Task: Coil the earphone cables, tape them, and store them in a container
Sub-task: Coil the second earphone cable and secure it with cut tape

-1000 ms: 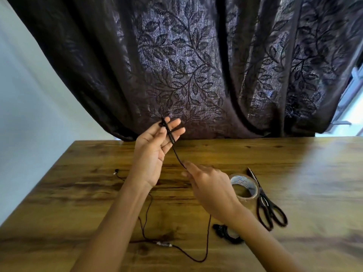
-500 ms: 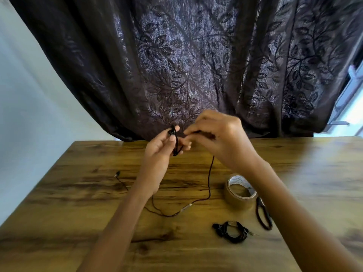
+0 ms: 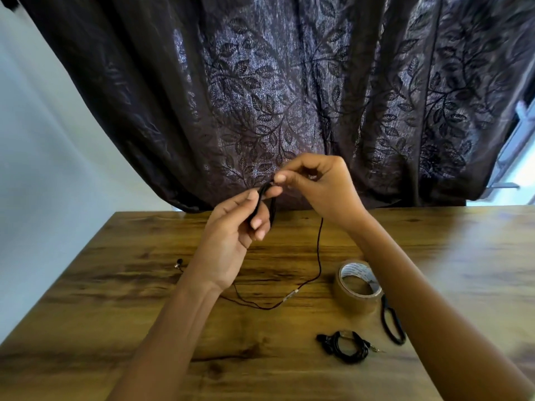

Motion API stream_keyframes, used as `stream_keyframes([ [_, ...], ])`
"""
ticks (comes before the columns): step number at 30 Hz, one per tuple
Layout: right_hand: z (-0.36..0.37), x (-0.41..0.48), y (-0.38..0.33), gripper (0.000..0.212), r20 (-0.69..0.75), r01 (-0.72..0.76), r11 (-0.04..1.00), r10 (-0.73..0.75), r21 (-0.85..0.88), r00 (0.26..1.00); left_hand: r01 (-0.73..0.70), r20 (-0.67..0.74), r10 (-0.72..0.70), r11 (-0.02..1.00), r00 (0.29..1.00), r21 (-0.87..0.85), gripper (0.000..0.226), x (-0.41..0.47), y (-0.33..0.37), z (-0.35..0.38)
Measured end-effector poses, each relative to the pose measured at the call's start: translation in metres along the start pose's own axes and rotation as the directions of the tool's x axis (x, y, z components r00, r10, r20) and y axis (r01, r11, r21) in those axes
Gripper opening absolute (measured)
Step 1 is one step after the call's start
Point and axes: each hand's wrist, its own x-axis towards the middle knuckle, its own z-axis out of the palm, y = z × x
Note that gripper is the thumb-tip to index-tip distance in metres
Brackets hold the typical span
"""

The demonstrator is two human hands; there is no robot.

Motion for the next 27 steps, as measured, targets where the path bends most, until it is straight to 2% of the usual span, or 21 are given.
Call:
stream_keyframes([
  [7, 0.018, -0.030, 0.023, 0.013, -0.160, -0.129, 0.992, 0.129, 0.012, 0.979, 0.035, -0.003, -0.036, 0.968, 0.999, -0.249, 0.029, 0.003, 0.005, -0.004],
  [10, 0.030, -0.049, 0.027, 0.013, -0.164, -0.166, 0.986, 0.165, 0.005, 0.973, 0.040, -0.031, -0.053, 0.950, 0.998, -0.311, 0.029, 0.007, 0.006, -0.005],
  [12, 0.037, -0.062, 0.027, 0.015, -0.139, -0.142, 0.986, 0.130, -0.083, 0.982, 0.031, -0.045, -0.048, 0.950, 0.998, -0.312, 0.031, 0.010, 0.006, -0.006],
  [14, 0.042, -0.074, 0.026, 0.023, -0.092, -0.063, 0.969, 0.042, -0.241, 0.995, 0.001, -0.064, -0.020, 0.960, 0.998, -0.281, 0.033, 0.012, 0.005, -0.008],
  [17, 0.046, -0.089, 0.023, 0.032, 0.001, 0.064, 0.866, -0.073, -0.495, 0.997, -0.053, -0.092, 0.037, 0.982, 0.995, -0.182, 0.029, 0.014, 0.000, -0.011],
  [23, 0.043, -0.100, 0.003, 0.029, 0.193, 0.228, 0.744, -0.134, -0.629, 0.972, -0.106, -0.128, 0.117, 0.990, 0.985, 0.094, 0.030, 0.016, -0.013, -0.016],
  [27, 0.028, -0.091, -0.006, 0.014, 0.177, 0.286, 0.680, -0.228, -0.675, 0.957, -0.135, -0.091, 0.166, 0.951, 0.982, 0.280, 0.028, 0.014, -0.024, -0.021],
])
